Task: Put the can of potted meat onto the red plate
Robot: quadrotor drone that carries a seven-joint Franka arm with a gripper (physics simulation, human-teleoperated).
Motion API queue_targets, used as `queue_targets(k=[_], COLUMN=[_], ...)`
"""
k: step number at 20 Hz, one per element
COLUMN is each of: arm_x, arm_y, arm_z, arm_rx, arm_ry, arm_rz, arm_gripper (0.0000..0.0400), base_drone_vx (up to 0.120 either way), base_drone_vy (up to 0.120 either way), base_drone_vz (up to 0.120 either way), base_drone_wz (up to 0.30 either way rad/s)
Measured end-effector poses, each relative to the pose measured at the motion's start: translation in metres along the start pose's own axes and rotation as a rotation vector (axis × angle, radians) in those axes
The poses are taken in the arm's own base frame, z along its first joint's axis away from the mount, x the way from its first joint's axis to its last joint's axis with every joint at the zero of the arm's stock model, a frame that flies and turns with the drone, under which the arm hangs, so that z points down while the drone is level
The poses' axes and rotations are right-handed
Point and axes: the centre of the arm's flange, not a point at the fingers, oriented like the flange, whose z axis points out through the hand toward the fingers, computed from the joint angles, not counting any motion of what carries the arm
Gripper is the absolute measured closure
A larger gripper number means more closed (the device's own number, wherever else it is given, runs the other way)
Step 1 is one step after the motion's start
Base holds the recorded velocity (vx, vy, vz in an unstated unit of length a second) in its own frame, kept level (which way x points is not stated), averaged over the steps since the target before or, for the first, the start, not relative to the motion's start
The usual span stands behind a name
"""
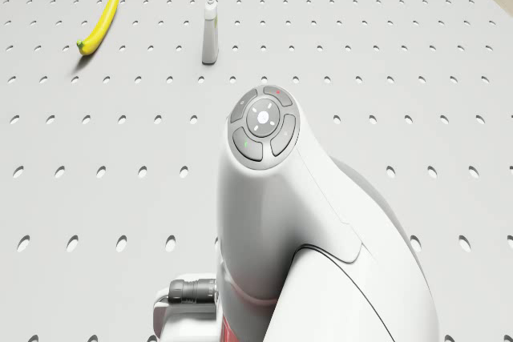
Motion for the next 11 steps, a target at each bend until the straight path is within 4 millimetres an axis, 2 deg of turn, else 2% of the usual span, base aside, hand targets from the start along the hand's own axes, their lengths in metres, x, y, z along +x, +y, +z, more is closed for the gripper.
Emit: queue_targets(k=[11], arm_x=[0.000], arm_y=[0.000], arm_z=[-0.024], arm_rx=[0.001], arm_ry=[-0.002], arm_rz=[0.001], arm_gripper=[0.0002], base_drone_vx=[0.000], base_drone_vy=[0.000], base_drone_vz=[0.000], base_drone_wz=[0.000])
